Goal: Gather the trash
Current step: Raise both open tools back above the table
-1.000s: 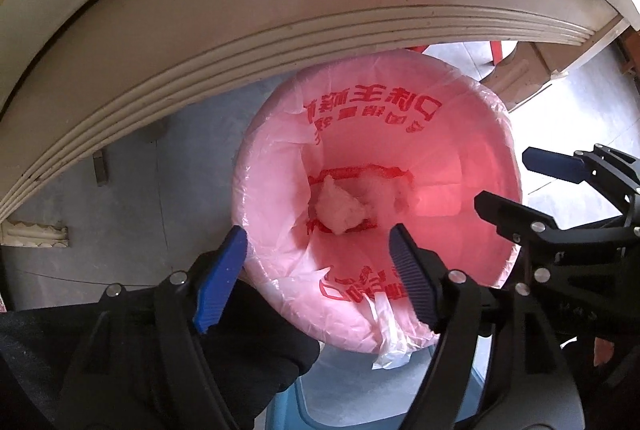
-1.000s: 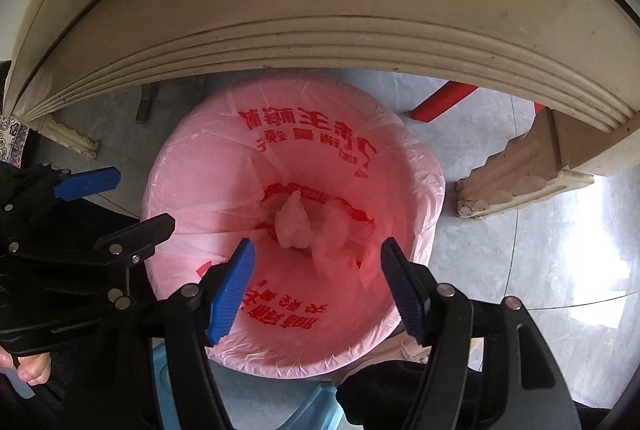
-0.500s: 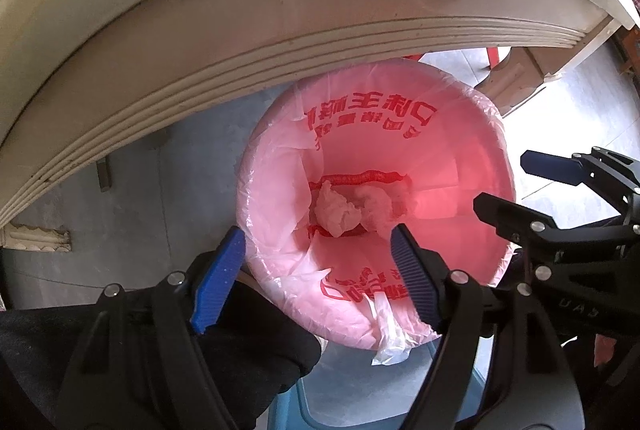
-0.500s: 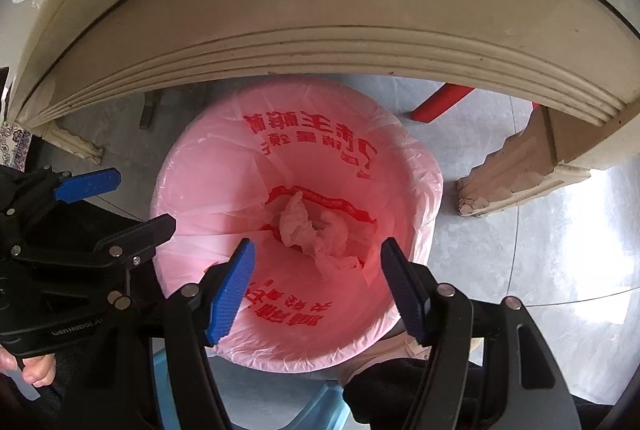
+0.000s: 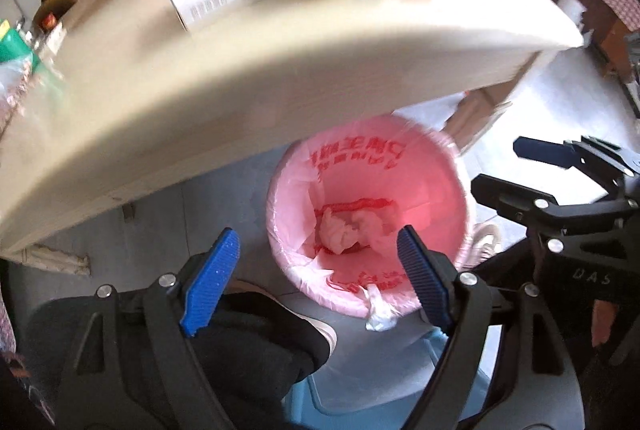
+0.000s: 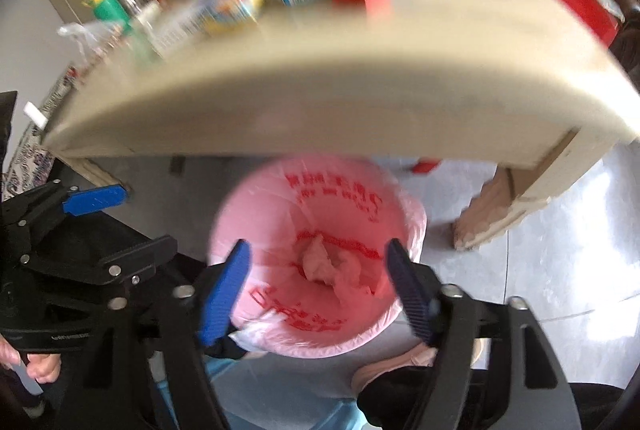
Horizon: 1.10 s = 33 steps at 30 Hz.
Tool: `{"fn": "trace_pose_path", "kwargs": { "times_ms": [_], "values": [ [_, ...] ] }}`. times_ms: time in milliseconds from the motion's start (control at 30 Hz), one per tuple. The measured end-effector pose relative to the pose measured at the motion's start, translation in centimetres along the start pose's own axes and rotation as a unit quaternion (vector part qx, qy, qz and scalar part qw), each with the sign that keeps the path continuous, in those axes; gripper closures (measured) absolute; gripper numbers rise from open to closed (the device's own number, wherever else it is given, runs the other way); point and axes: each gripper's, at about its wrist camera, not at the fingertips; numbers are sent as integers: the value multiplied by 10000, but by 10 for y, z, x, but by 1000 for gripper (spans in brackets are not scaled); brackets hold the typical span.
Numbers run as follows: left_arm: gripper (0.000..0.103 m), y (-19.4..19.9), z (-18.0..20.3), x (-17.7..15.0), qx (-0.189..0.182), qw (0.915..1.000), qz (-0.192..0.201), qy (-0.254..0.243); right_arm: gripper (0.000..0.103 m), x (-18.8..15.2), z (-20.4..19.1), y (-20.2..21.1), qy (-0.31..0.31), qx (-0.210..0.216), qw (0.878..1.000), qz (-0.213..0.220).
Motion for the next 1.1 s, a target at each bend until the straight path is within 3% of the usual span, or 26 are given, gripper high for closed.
{"fn": "trace_pose_path", "kwargs": {
  "times_ms": [33,233,333,600,833,1100],
  "values": [
    [23,16,-2,-1,5,9999,101,-71,22,0,-4,8,35,-13,9999,103],
    [16,108,-17,-5,51,9962,851,-196,21,8,-34,95,574,-165,9934,976],
    [13,149,-25,-3,-64,9930,1155,-231,11,14,-42,145,762,-26,9863,1462],
    [10,232,-38,-2,-300,9814,1804,-588,8,29,-47,225,1094,228,9727,2035],
    [9,243,-40,12,-366,9780,1827,-937,7,44,-37,242,1107,259,9709,2107],
    [9,214,-41,46,-377,9824,1508,-1036,7,69,-26,214,1078,195,9765,1856]
  ]
}}
Point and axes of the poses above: each gripper's, at about its wrist camera, not at the fingertips, and y roughly against the way its jaws point, z to its right, x to its top, and after that the axes turned 13 degrees about -z, right-handed
